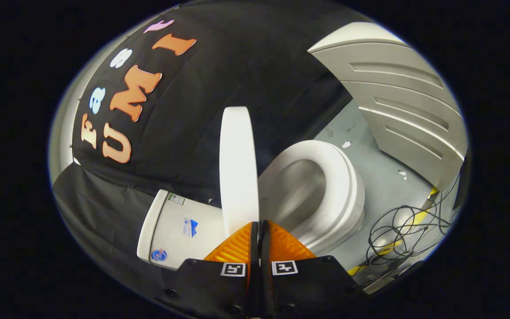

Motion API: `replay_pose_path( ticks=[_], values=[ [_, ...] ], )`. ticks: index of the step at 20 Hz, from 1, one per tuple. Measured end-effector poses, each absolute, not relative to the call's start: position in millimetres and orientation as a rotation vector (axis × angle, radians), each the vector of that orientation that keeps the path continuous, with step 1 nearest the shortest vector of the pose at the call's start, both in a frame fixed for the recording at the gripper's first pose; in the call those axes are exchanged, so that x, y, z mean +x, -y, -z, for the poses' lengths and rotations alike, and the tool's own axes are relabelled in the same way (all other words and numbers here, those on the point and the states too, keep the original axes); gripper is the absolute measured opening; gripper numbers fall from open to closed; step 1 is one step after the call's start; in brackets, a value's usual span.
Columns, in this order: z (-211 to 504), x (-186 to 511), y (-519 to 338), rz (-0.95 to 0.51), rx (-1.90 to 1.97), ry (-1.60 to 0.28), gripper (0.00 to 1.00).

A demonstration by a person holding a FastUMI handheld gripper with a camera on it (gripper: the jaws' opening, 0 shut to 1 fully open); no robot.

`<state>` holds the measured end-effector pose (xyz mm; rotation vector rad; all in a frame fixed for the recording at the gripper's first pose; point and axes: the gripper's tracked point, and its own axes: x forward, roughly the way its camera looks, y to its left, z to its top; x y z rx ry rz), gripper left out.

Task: Open the toilet lid.

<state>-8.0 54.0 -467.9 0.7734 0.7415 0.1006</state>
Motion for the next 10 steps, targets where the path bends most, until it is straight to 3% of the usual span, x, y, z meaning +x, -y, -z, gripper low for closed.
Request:
replay_pose_path(
  ticks=[10],
  values=[
    [422.6, -9.3, -100.6, -0.111, 0.625, -0.718, 0.08]
  ],
)
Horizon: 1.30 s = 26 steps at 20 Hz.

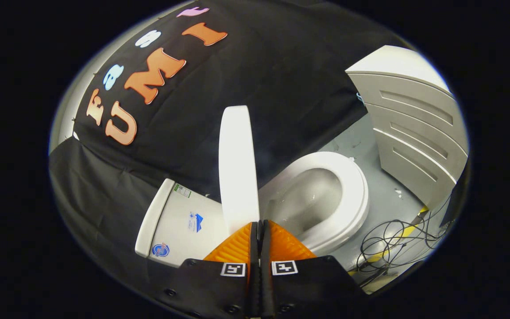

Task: Open the toilet lid.

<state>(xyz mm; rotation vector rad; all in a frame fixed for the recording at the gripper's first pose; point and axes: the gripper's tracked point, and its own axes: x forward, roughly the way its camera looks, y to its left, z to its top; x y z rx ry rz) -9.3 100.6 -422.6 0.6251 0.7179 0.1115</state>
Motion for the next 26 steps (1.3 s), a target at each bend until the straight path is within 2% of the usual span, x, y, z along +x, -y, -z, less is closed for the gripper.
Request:
replay_pose_path(
  ticks=[13, 26],
  values=[
    [380.6, -8.7, -166.8, -0.19, 0.479, -0.691, 0.08],
    [356.1, -14.4, -230.7, -0.158, 0.228, -0.648, 0.08]
  ],
)
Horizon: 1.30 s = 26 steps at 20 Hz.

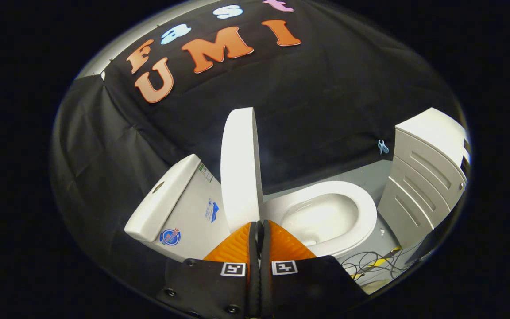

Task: Open the toilet lid.

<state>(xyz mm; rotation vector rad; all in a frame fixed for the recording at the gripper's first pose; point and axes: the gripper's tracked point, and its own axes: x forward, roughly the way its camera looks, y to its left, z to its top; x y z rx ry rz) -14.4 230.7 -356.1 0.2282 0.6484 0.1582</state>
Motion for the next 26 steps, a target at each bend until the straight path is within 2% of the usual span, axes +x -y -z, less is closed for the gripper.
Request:
replay_pose_path(
  ticks=[9, 26],
  values=[
    [348.5, -17.1, -266.7, -0.116, 0.11, -0.612, 0.08],
    [354.2, -38.4, -396.5, -0.224, -0.151, -0.535, 0.08]
  ],
)
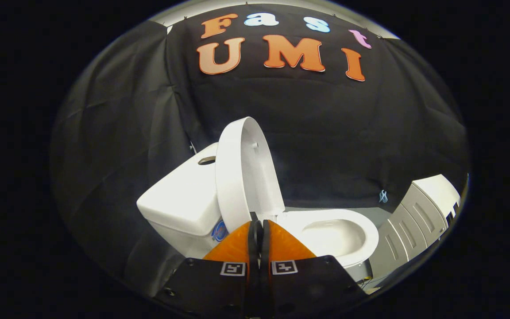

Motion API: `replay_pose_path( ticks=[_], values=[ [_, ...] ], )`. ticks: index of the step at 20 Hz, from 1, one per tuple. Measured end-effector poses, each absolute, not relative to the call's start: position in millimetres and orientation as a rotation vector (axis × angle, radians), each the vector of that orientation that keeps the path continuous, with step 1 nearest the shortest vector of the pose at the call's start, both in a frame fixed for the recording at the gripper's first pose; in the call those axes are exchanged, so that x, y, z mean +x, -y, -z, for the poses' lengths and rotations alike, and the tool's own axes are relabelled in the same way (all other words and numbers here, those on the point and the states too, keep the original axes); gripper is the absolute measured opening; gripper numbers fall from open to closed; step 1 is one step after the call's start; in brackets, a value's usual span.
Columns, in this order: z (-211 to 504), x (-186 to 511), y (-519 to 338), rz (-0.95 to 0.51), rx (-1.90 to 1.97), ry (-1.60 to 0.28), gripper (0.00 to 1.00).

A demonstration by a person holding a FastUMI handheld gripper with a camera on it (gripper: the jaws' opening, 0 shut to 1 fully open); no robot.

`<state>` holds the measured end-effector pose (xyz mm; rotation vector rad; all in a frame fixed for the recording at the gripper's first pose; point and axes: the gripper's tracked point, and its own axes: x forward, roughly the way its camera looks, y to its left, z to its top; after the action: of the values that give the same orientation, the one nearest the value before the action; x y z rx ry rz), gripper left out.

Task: Open the toilet lid.

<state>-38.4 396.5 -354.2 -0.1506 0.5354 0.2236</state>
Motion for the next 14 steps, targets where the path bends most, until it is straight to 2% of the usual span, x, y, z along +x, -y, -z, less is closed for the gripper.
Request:
replay_pose_path(
  ticks=[6, 9, 10, 11, 12, 13, 14],
  values=[
    [355.6, -40.4, -400.5, -0.2, -0.305, -0.475, 0.08],
    [359.9, -40.8, -401.9, -0.241, -0.278, -0.504, 0.11],
    [359.1, -42.1, -401.1, -0.257, -0.271, -0.515, 0.2],
    [353.0, -40.3, -398.7, -0.26, -0.271, -0.504, 0.24],
    [339.1, -40.3, -393.3, -0.261, -0.273, -0.477, 0.36],
    [327.7, -42.1, -389.8, -0.263, -0.271, -0.448, 0.41],
    [316.4, -44.0, -387.5, -0.272, -0.262, -0.425, 0.53]
  ],
)
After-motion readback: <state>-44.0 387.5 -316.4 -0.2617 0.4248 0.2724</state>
